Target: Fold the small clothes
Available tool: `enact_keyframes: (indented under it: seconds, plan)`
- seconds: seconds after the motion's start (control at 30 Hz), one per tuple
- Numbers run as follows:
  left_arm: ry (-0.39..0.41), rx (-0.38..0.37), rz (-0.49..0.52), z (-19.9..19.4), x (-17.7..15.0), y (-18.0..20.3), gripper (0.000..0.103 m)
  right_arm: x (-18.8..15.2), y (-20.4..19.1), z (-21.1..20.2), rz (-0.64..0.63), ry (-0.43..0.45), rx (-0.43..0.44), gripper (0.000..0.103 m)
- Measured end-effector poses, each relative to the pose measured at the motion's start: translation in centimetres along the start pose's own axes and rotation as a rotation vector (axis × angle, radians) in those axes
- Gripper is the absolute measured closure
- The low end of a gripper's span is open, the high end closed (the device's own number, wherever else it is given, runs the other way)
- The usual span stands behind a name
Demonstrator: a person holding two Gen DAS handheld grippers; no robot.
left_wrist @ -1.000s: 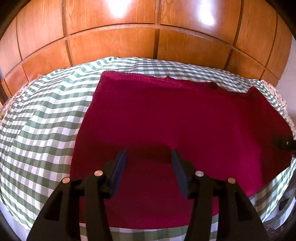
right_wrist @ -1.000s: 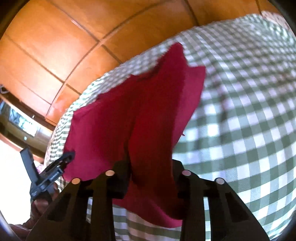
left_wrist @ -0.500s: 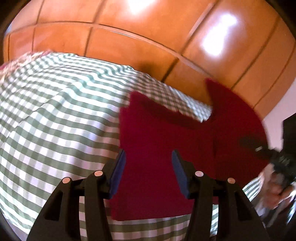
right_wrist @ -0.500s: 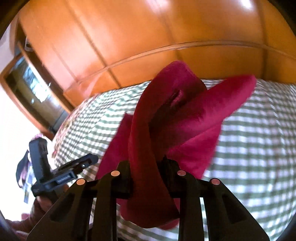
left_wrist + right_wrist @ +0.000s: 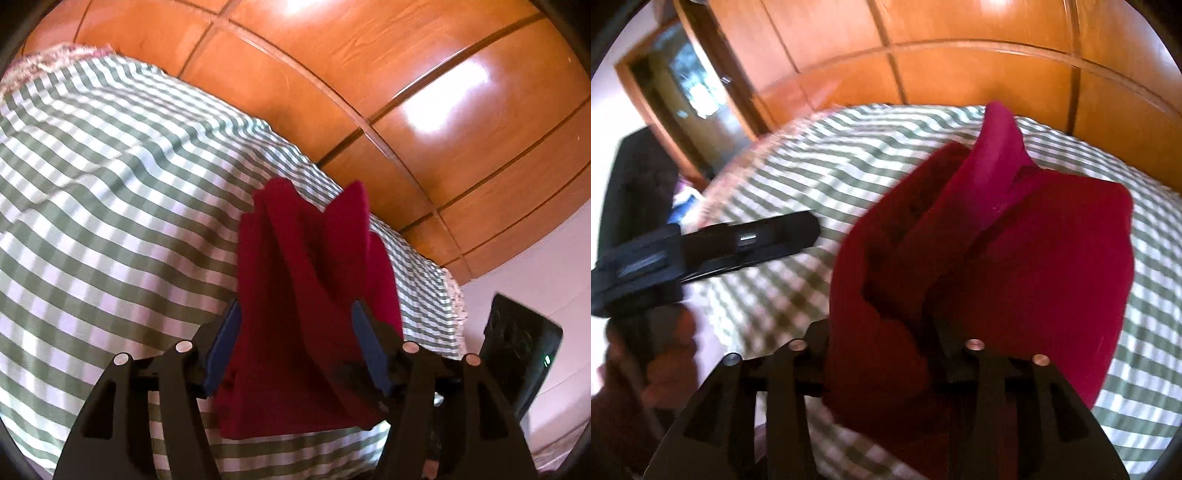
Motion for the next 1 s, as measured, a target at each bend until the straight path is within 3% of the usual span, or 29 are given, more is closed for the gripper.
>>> enact_keyframes:
  seconds: [0.03, 0.1, 0.23, 0.4, 0.43, 0.47, 0.5, 0.53, 0.57, 0.6, 0.8, 0.9, 1.0]
  plan:
    - [-0.012, -0.018, -0.005, 0.3, 0.2, 0.2, 0.04, -0.3, 0.4, -1.0, 0.022, 0.011, 0.054, 0.043]
    - [-0.03, -0.039, -0.006, 0.8, 0.4, 0.8, 0.037, -1.3, 1.1, -3.0, 0.047, 0.047, 0.073, 0.04]
    - [-0.071, -0.062, -0.025, 1.7, 0.8, 1.9, 0.033, -4.2, 4.1, -6.7, 0.09, 0.087, 0.011, 0.041]
    - [-0.134, 0.008, 0.025, 3.6, 0.6, 3.3, 0.033, -7.5, 6.7, -8.6, 0.11, 0.098, -0.118, 0.041]
    - [-0.156, 0.028, 0.037, 4.2, 0.4, 3.7, 0.034, -7.9, 6.8, -8.6, 0.1, 0.096, -0.128, 0.041]
    - [-0.169, 0.045, 0.044, 4.6, 0.2, 3.8, 0.045, -8.2, 6.5, -8.3, 0.085, 0.096, -0.133, 0.041]
    - [-0.181, 0.067, 0.053, 5.0, 0.0, 3.9, 0.062, -7.9, 6.3, -8.0, 0.075, 0.099, -0.134, 0.041]
    - [-0.189, 0.111, 0.074, 5.5, -0.2, 4.0, 0.068, -7.5, 6.0, -7.6, 0.061, 0.102, -0.135, 0.04]
    - [-0.181, 0.148, 0.096, 5.6, -0.3, 4.0, 0.081, -7.3, 5.5, -7.3, 0.041, 0.107, -0.141, 0.041]
    - [-0.172, 0.166, 0.105, 5.7, -0.3, 3.9, 0.085, -7.3, 5.1, -6.9, 0.024, 0.109, -0.142, 0.041]
    - [-0.09, 0.181, 0.118, 2.5, -1.8, 2.9, 0.088, -8.2, 3.1, -4.5, -0.068, 0.056, -0.146, 0.041]
    - [-0.122, 0.255, 0.1, 4.2, -3.8, 0.2, 0.087, -9.6, 3.4, -3.2, -0.062, 0.017, -0.15, 0.041]
    - [-0.079, 0.283, 0.11, 4.5, -4.5, -0.2, 0.085, -10.0, 3.2, -2.7, -0.075, 0.017, -0.161, 0.041]
Point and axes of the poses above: each gripper's, at about its wrist camera, not at the fingertips, and z roughly the way its jaws point, y to its right, x to its top, the point moved 4 cm from there along z, roughly the way its jaws point, and after that the axes turned 1 degree about -y, right-handed, at the moved point
